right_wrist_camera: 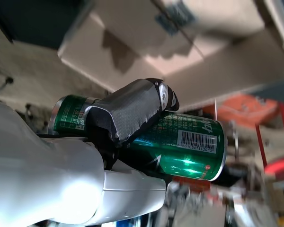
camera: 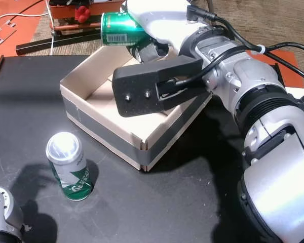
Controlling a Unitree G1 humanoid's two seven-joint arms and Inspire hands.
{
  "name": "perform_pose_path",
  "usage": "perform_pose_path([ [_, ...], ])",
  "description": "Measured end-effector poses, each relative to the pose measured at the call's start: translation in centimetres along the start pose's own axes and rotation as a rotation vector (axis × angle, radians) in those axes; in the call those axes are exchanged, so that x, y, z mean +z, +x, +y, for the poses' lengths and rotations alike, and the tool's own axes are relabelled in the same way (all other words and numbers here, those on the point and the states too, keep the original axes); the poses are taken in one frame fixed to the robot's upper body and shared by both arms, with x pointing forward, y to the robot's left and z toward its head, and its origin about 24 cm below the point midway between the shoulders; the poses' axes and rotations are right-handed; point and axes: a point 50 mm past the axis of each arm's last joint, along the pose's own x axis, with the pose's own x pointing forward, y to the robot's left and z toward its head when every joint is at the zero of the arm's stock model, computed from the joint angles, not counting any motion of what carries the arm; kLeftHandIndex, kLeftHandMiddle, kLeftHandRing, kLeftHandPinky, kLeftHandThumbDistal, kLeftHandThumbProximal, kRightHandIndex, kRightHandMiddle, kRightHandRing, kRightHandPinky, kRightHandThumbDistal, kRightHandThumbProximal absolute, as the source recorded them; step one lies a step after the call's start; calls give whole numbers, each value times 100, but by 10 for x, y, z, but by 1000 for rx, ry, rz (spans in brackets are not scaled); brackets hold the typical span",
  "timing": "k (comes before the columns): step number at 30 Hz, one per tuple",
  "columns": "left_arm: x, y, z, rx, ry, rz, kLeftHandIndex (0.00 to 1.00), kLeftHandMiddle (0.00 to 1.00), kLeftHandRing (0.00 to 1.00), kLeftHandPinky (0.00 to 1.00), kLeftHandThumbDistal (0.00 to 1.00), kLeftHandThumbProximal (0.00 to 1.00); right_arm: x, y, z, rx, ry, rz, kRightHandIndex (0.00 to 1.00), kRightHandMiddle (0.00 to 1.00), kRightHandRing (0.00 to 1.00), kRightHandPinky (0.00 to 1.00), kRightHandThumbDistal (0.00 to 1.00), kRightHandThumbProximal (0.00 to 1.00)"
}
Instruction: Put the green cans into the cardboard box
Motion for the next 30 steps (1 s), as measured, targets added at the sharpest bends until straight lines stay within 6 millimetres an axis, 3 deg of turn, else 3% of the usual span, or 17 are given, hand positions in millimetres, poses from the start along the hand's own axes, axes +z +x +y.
perform_pose_path([
  [1,0,0,0,0,0,0,62,64,79,83,24,66,0,0,1,26,2,4,15,27,31,22,61,0],
  [9,0,0,0,0,-1,0,64,65,80,85,23,67,-2,0,4,93,33,19,7,14,18,28,59,0],
  [10,0,0,0,0,-1,0,64,65,80,85,23,67,-2,0,4,95,33,19,10,19,23,31,59,0],
  [11,0,0,0,0,-1,0,63,65,80,85,23,67,-2,0,4,96,35,19,22,30,32,37,60,0],
  [14,0,0,0,-1,-1,0,63,65,80,85,23,70,-2,0,4,96,35,19,53,64,70,66,65,2],
  [16,0,0,0,-1,3,0,63,65,80,85,23,70,-2,0,4,96,34,19,68,79,83,79,69,5],
  [18,0,0,0,-1,6,0,63,65,80,85,23,70,-2,0,4,95,33,19,82,92,93,87,79,10],
  [20,0,0,0,-1,6,0,63,65,80,84,23,69,-2,0,4,93,31,19,98,99,99,95,88,17],
  [23,0,0,0,-1,6,0,63,65,80,85,23,70,-3,-1,3,81,28,19,100,100,100,100,94,20],
  [30,0,0,0,-2,8,0,63,65,80,85,23,68,-4,-1,3,80,8,24,100,100,100,100,96,30],
])
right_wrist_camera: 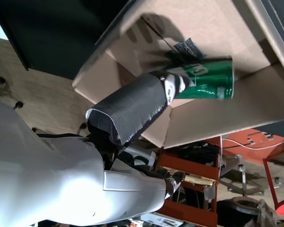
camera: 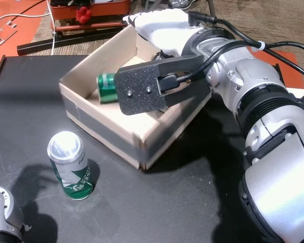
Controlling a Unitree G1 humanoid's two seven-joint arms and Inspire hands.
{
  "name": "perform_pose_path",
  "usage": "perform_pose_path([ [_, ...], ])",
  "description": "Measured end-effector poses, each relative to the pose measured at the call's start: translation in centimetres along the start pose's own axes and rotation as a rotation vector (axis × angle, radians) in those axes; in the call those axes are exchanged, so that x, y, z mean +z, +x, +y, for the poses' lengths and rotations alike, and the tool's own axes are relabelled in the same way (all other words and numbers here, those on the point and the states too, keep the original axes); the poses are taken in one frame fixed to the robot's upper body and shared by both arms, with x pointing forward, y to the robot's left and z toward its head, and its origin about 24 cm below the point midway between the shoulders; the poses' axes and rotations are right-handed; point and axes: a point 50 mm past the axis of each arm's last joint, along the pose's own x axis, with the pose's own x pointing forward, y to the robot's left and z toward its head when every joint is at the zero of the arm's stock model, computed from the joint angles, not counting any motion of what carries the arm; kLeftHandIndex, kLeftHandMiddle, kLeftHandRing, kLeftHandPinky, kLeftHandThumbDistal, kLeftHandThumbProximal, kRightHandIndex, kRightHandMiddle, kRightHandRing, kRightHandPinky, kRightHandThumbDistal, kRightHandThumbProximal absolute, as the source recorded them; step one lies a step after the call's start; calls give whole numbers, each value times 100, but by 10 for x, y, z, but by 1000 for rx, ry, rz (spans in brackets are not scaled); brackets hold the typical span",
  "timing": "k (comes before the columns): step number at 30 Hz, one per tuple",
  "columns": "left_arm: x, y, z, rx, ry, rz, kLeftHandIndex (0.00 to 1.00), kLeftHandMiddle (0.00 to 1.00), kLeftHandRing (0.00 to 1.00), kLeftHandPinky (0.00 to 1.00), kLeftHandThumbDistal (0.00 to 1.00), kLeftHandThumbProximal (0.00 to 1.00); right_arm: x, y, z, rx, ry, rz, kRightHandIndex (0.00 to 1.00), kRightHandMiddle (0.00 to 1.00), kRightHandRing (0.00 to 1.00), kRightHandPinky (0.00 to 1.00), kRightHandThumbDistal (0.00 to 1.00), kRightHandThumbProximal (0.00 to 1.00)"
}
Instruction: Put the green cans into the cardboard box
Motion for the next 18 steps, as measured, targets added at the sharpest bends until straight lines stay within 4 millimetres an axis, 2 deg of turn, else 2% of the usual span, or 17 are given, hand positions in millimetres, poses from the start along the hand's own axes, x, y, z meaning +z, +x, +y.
perform_pose_path([
  [10,0,0,0,0,-1,0,63,65,80,85,23,69,0,0,0,2,-34,10,100,100,100,100,96,30],
  [18,0,0,0,-1,-2,0,63,65,80,84,23,68,0,0,0,-1,-35,13,100,100,100,100,90,24],
])
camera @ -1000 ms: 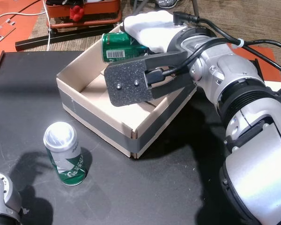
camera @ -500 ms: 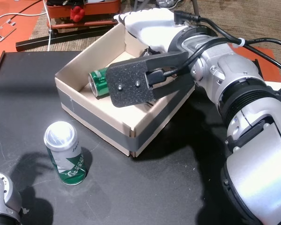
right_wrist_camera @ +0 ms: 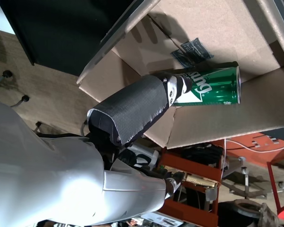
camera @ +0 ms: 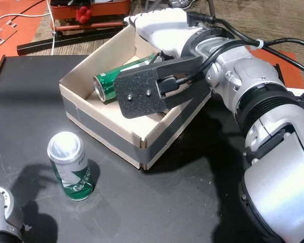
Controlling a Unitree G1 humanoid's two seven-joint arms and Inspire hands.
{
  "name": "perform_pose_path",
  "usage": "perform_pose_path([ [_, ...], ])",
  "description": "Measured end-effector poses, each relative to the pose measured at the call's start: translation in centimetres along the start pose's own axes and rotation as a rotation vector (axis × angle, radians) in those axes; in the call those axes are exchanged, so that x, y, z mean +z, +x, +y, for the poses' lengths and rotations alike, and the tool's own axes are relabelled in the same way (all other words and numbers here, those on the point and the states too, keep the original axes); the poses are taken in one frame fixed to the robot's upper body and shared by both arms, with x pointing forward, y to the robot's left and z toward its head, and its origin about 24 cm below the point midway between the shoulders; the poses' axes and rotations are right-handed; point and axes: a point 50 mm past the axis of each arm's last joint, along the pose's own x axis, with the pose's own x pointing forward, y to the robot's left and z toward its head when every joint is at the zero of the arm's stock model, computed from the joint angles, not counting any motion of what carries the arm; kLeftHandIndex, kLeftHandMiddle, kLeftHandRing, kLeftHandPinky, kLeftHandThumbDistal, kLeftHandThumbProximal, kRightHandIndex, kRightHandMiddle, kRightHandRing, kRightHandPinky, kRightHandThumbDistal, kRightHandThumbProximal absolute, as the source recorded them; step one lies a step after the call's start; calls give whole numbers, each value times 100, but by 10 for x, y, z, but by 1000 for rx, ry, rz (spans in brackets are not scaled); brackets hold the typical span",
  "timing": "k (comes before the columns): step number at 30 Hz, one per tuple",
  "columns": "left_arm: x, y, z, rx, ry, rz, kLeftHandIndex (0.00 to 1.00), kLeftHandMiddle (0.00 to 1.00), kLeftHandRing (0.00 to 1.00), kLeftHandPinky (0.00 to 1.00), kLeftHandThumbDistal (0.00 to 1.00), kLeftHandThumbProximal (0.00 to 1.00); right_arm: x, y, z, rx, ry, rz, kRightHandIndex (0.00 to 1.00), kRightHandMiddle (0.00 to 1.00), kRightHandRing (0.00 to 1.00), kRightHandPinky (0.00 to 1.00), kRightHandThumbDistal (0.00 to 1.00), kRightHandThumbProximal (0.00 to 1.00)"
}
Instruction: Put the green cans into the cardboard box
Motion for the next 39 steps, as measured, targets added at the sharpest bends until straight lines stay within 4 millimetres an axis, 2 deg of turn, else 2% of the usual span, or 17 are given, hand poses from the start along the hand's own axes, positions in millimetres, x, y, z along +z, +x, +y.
perform_pose_path([
  [3,0,0,0,0,0,0,62,65,79,84,23,68,0,0,-1,-12,0,0,100,100,100,100,91,23],
  [5,0,0,0,0,0,0,61,64,79,83,24,69,0,0,-2,-35,0,-1,100,100,100,100,85,21],
  [7,0,0,0,0,1,0,62,64,78,83,22,67,0,0,-4,-71,0,-4,100,98,95,94,71,13],
  [9,0,0,0,0,0,0,61,63,77,83,24,66,0,-1,-7,-135,0,-14,95,90,87,87,61,2],
  [10,0,0,0,0,0,0,61,63,77,83,22,65,1,-1,-9,-172,1,-22,90,84,82,82,58,0],
  [11,0,0,0,0,0,0,62,64,78,83,20,65,1,-2,-11,-217,2,-31,86,77,76,77,47,0],
  [12,0,0,0,0,0,0,62,65,78,84,20,66,2,-3,-12,-262,4,-38,81,71,70,72,45,0],
  [15,0,0,0,1,-3,0,62,64,78,84,21,66,3,-5,-15,-383,9,-53,67,59,58,60,45,0],
  [16,0,0,0,1,-3,1,62,64,78,84,21,66,3,-6,-14,-414,11,-54,62,54,53,56,48,0],
  [19,0,0,0,2,-4,2,63,65,78,83,20,65,3,-8,-9,-478,25,-58,42,41,41,48,49,0],
  [21,0,-1,0,2,-6,2,62,64,78,83,20,65,3,-10,-5,-509,36,-61,36,33,36,43,49,0],
  [23,0,-1,0,3,-6,3,61,63,77,82,22,65,3,-11,-1,-532,50,-65,30,26,30,38,54,0],
  [26,0,-1,0,3,-4,3,61,63,78,83,21,65,4,-14,2,-596,92,-79,29,25,29,34,56,0],
  [33,0,-1,0,3,-5,3,62,63,78,83,22,65,7,-30,24,-786,266,-161,30,24,25,28,50,0],
  [35,0,-1,0,3,-3,3,61,63,78,83,23,66,7,-38,33,-833,319,-191,32,23,24,27,43,0],
  [36,0,-1,0,3,-2,3,62,64,78,83,20,67,6,-41,37,-850,341,-204,32,23,24,26,44,0],
  [39,0,-1,0,3,-3,3,62,63,78,83,22,65,3,-58,47,-926,459,-258,25,20,22,24,46,0],
])
